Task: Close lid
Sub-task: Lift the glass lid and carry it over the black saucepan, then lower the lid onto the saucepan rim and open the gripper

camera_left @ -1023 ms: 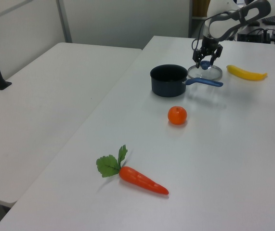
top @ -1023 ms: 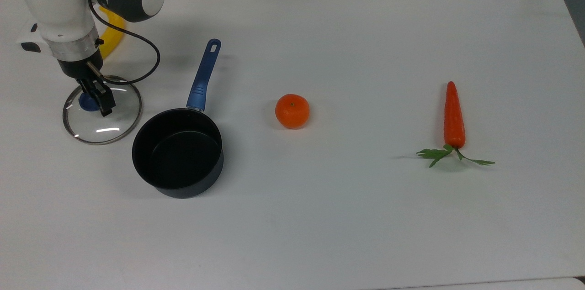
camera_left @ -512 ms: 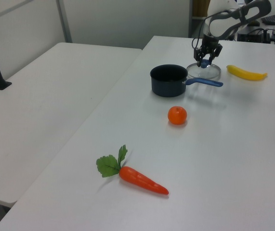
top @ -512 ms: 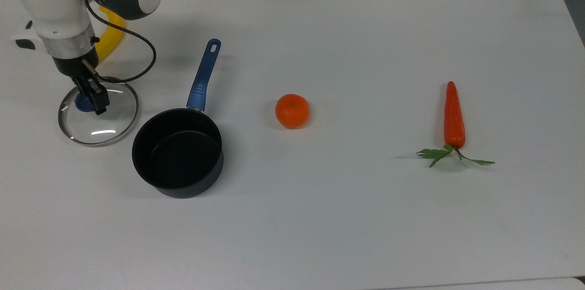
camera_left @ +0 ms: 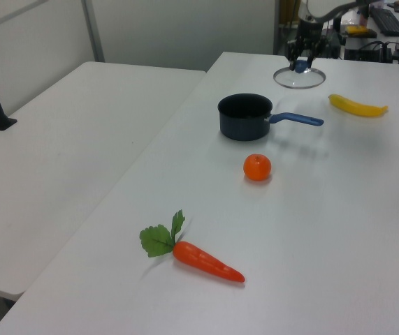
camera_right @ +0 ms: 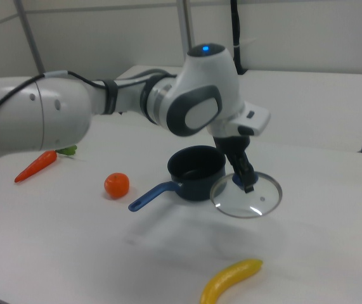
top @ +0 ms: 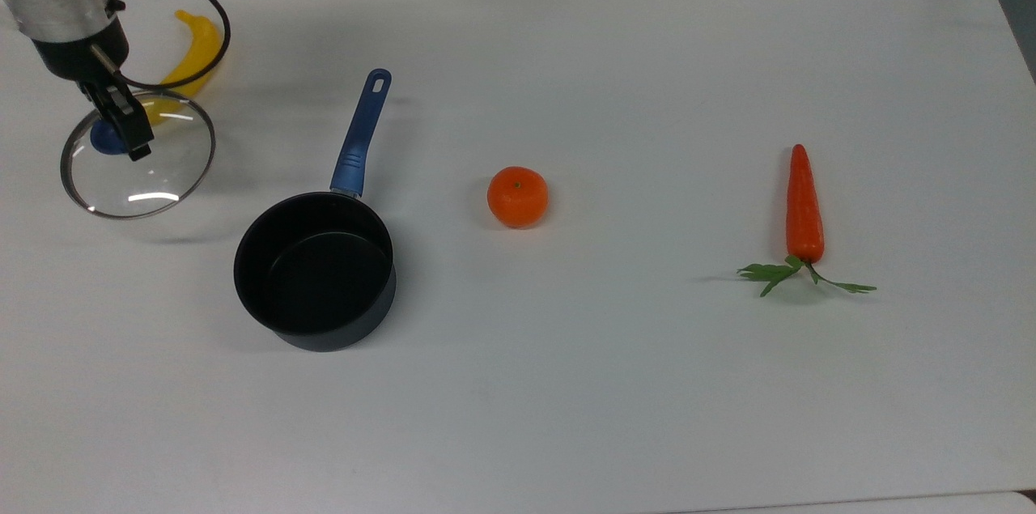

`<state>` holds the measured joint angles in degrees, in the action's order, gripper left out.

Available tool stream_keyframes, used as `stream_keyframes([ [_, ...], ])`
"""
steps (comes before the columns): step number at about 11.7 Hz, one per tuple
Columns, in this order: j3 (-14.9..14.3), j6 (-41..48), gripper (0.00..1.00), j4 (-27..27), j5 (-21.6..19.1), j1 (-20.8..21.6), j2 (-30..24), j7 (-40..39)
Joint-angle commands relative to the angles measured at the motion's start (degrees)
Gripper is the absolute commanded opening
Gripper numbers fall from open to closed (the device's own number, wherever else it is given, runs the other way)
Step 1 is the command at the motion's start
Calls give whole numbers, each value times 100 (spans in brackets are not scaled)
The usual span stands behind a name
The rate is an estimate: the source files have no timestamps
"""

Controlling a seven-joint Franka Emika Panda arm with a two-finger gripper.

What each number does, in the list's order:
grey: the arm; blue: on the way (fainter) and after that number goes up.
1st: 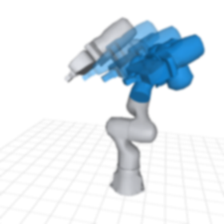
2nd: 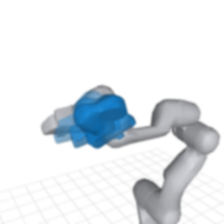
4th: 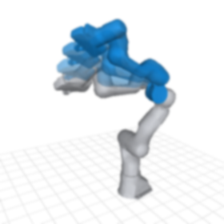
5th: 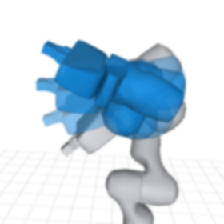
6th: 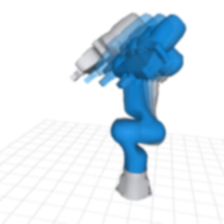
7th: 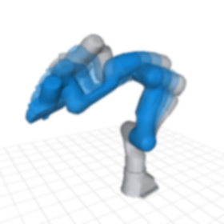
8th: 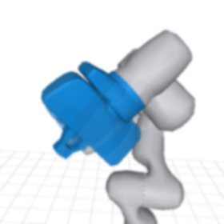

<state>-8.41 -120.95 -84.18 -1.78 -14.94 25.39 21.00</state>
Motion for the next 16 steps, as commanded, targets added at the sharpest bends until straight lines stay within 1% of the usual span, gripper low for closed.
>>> stream_keyframes([
  [1, -38, 353, 47, 262, 2, 455, -34, 53],
  [2, -55, 362, 47, 279, 11, 700, 1, 219],
  [3, -134, 353, 48, 306, 3, 973, 18, 420],
  [4, -160, 370, 48, 454, 2, 1193, 45, 631],
  [6, -161, 432, 48, 517, 2, 1562, 124, 870],
  [9, -117, 380, 48, 780, 20, 1730, 404, 1125],
  [11, -108, 318, 48, 798, 38, 1740, 519, 1134],
  [13, -99, 300, 48, 982, 38, 1705, 659, 1169],
  [14, -99, 300, 48, 1157, 55, 1687, 756, 1204],
  [16, -99, 265, 48, 1264, 64, 1687, 932, 1231],
])
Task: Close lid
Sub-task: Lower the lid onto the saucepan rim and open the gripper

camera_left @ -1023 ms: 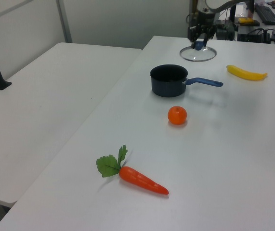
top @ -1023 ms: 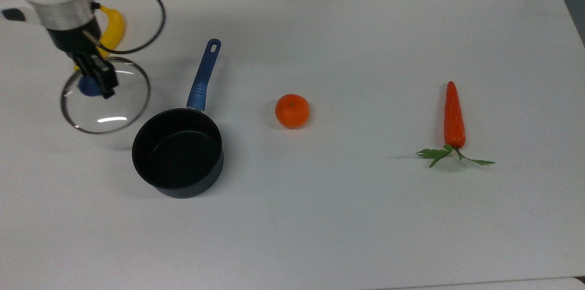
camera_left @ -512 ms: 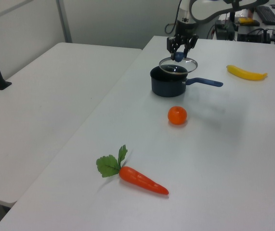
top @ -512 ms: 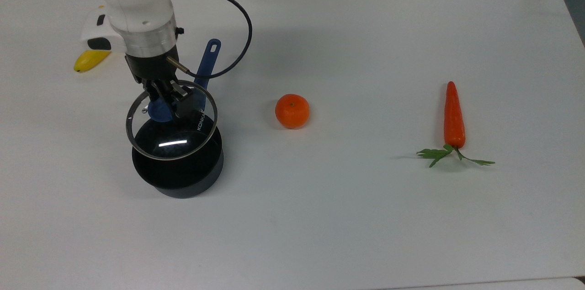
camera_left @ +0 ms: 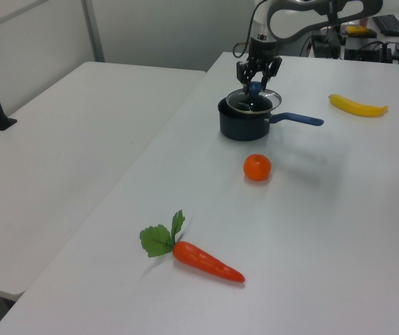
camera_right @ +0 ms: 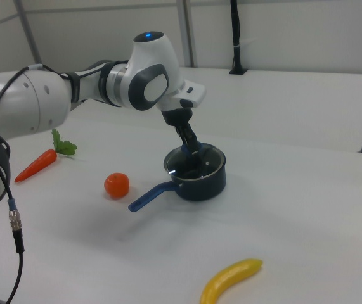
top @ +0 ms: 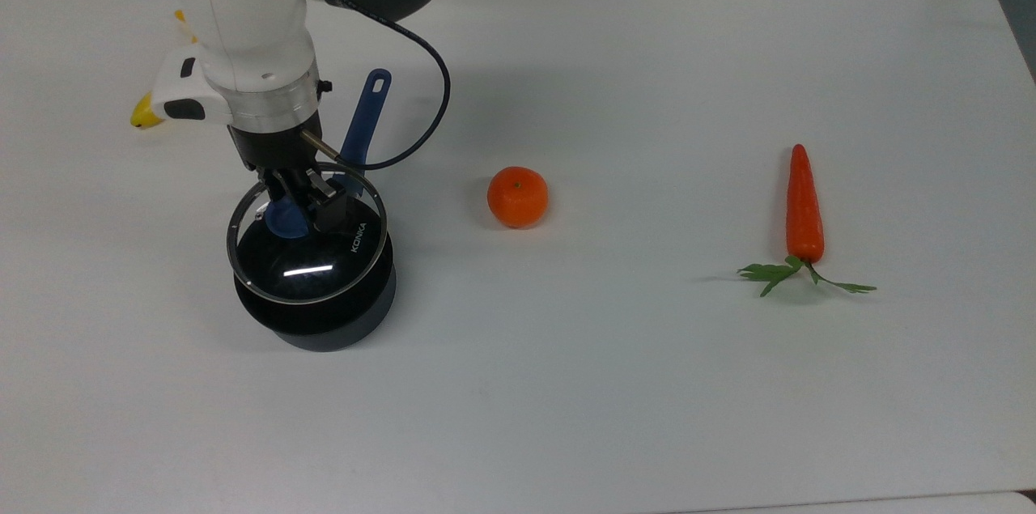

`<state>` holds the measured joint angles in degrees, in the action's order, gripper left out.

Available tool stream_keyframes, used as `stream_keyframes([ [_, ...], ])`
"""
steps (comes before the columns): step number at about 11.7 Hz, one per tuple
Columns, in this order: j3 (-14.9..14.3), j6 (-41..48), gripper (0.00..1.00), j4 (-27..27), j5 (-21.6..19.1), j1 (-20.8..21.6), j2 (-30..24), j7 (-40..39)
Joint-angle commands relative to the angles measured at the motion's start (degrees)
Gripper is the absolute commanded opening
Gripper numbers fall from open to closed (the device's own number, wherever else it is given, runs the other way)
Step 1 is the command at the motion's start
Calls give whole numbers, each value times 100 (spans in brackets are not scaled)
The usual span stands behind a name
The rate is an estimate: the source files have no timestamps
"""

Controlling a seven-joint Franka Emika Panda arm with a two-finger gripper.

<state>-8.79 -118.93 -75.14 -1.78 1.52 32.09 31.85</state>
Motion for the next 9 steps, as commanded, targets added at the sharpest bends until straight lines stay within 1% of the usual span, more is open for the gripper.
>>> stream_keyframes([
  [1, -62, 20, 48, 404, 64, 50, 323, 164],
  [4, -70, -270, 49, 430, 73, 67, 464, 296],
  [9, -53, -306, 50, 439, 73, 85, 465, 305],
])
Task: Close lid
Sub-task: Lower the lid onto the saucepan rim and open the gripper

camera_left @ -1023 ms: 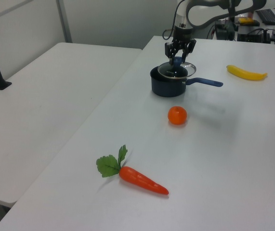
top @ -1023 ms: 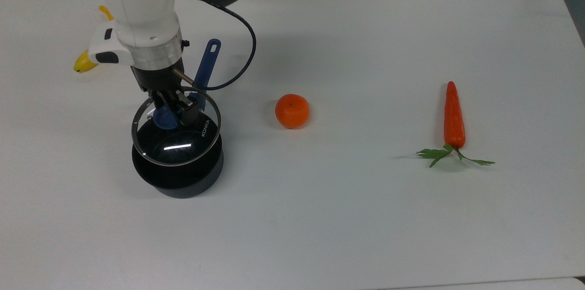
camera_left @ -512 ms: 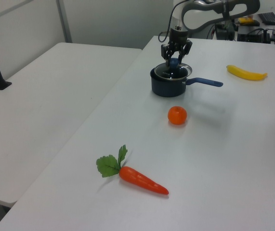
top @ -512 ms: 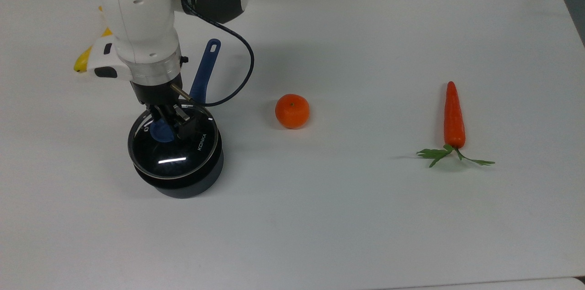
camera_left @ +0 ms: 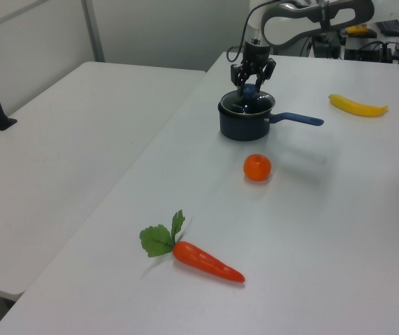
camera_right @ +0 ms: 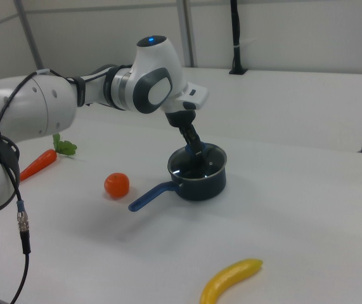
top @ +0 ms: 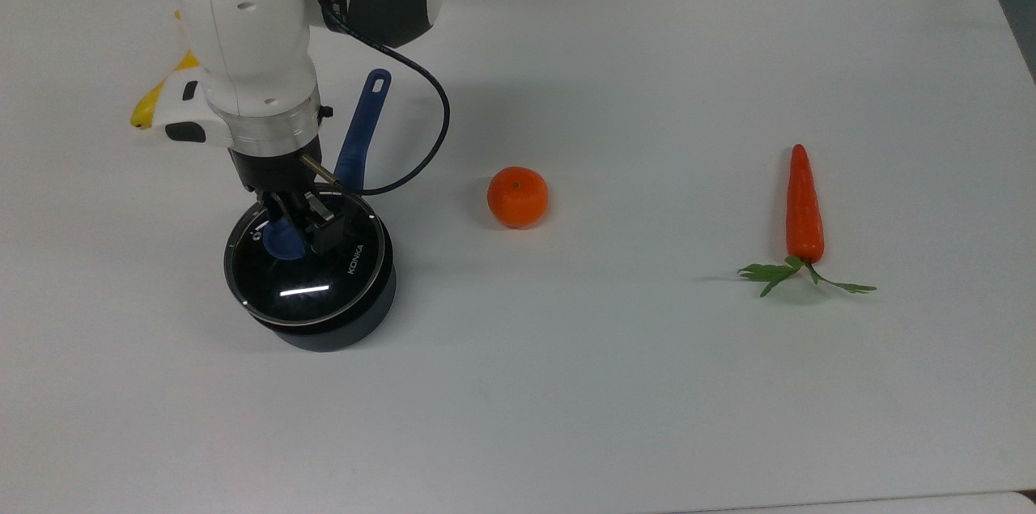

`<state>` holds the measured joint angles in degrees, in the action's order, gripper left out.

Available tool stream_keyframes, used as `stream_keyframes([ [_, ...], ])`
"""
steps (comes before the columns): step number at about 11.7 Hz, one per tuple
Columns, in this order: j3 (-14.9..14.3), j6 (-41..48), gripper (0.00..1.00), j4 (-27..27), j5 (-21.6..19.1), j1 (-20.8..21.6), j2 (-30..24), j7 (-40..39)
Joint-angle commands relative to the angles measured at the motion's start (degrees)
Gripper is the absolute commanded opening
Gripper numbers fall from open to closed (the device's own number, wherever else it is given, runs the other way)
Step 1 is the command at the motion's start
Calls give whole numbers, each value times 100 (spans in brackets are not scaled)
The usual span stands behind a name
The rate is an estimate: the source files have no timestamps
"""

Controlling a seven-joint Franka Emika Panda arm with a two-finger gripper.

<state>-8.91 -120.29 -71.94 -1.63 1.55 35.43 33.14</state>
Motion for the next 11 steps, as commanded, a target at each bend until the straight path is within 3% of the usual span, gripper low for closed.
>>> stream_keyframes([
  [1, -41, -170, 50, 110, 57, 82, 131, 167],
  [11, -23, -179, 52, 75, 144, 126, 175, 123],
])
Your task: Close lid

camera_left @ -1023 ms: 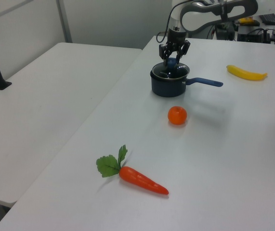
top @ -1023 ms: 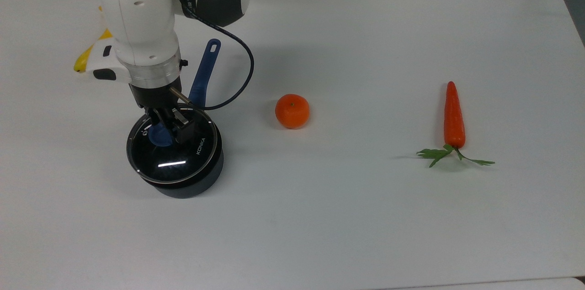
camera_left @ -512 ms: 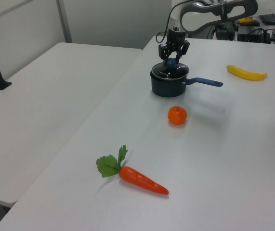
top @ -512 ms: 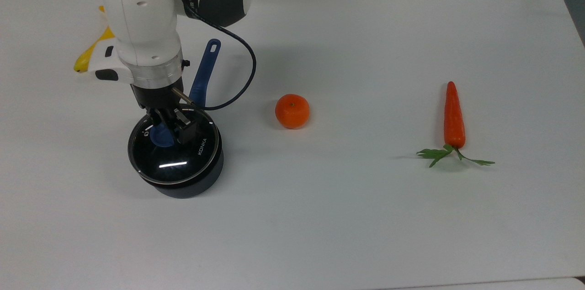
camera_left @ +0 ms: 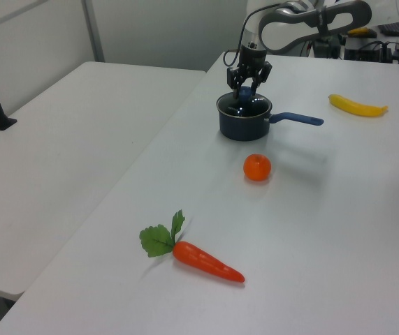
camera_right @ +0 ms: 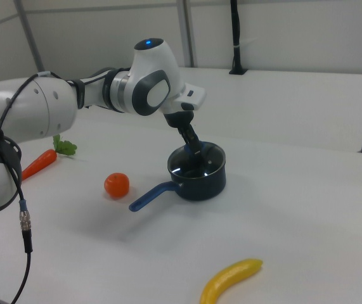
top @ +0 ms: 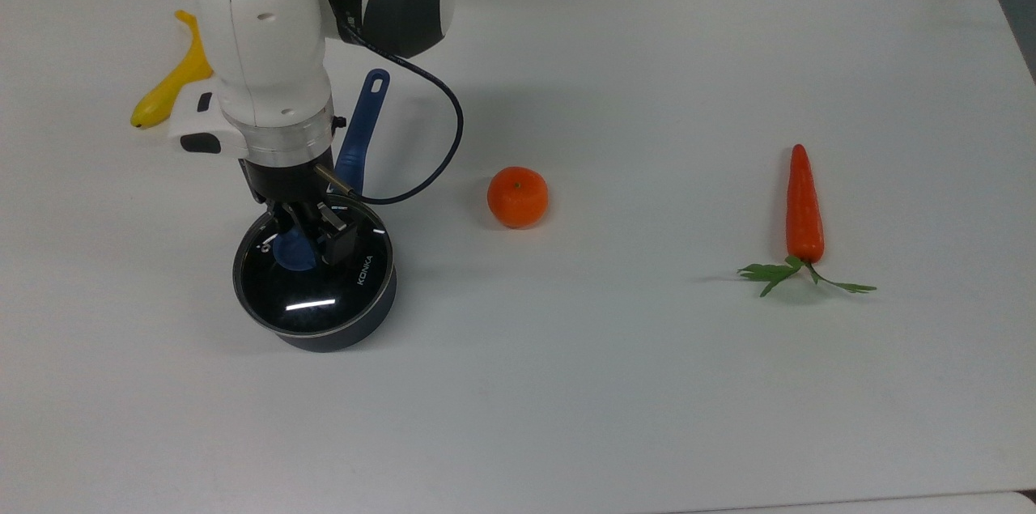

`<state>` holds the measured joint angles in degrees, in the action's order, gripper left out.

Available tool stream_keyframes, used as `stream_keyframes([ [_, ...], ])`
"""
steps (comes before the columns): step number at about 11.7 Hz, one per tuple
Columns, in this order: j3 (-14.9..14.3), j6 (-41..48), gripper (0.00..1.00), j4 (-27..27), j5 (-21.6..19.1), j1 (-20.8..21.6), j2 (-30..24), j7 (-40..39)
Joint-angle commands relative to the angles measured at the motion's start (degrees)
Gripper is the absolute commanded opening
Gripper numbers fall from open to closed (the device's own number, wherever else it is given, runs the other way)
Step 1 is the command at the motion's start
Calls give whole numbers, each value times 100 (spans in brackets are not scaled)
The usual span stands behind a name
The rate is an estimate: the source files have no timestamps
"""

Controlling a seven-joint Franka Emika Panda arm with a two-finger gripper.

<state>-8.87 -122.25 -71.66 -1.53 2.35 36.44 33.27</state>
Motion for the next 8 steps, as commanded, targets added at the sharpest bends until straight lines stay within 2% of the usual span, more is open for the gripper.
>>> stream_keyframes([
  [1, -18, 26, 67, 38, 205, 47, 65, 110],
  [2, -18, 35, 79, 29, 214, 47, 56, 110],
  [3, -18, 52, 100, 11, 223, 47, 39, 110],
  [8, -10, 570, 100, 3, 135, 11, -356, 84],
])
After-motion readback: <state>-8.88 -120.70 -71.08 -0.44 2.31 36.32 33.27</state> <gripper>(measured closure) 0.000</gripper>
